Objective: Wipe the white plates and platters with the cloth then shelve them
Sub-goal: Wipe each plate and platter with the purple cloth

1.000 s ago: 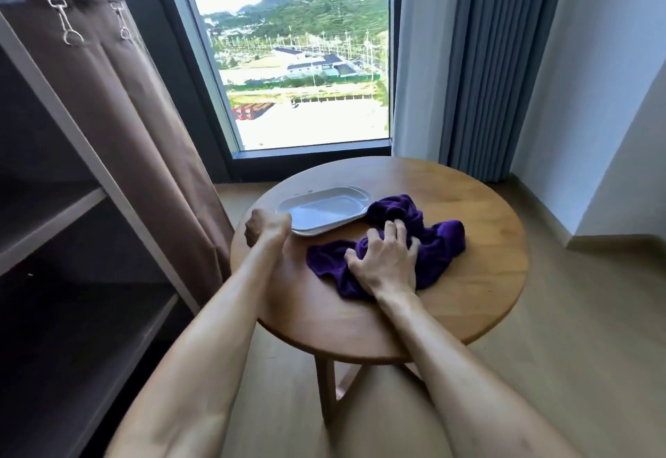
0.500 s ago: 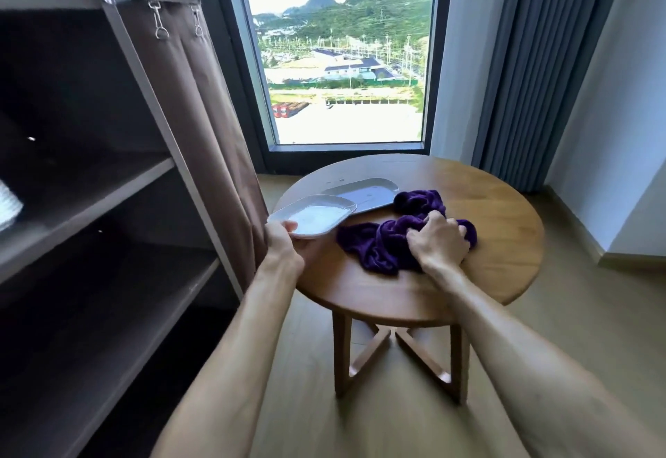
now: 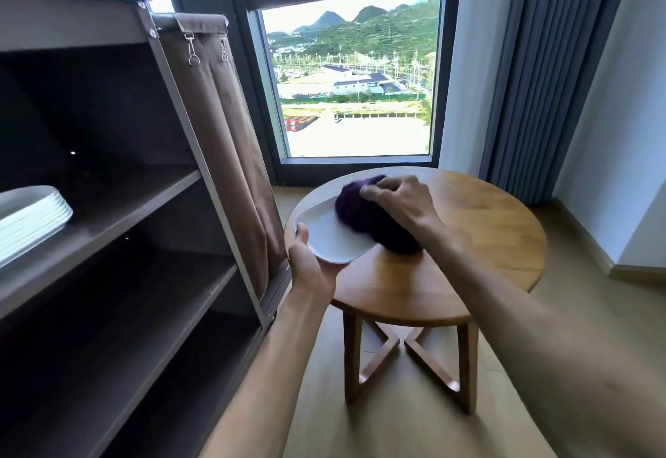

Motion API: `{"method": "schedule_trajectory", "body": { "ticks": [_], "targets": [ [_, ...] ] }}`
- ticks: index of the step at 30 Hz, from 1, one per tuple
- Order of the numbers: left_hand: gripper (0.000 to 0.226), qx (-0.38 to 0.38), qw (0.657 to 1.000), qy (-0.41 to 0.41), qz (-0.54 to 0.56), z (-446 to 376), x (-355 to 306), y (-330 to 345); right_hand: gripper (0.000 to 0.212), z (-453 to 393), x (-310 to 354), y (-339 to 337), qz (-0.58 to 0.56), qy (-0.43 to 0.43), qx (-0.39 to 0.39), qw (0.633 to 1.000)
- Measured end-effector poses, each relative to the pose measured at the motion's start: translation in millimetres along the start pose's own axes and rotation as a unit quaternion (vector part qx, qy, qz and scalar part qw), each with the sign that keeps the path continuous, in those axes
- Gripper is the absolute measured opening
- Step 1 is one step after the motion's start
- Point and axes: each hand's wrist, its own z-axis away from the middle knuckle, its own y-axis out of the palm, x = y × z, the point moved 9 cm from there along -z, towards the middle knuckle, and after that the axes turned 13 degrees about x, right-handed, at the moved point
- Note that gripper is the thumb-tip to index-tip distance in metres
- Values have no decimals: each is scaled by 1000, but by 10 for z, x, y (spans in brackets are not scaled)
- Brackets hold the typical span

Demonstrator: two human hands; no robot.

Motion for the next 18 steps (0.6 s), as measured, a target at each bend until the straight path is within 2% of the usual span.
{"method": "schedule_trajectory", "body": {
  "ticks": [2,3,5,7,12,15,18],
  "targets": [
    [53,1,1000,4,-14,-3,-16,1,35,12,-83,51,133,32,-16,990],
    [53,-2,1000,6,-24,6,-14,-7,40,27,-131,74,128,33,-27,991],
    [48,5,999,16,-51,22,-18,9,50,39,-219,128,27,18,-33,999],
    [41,20,996,29,-87,10,-39,36,52,21,-278,121,-13,22,-59,998],
    [37,24,978,68,-194,-49,-152,185,29,-18,-37,169,6,-9,-104,995],
    [44,46,963,89,-249,-116,-211,278,22,20,230,308,-62,-64,-81,993],
    [49,84,962,76,-249,-177,-289,359,16,17,491,351,-88,-110,-35,989]
  ]
}}
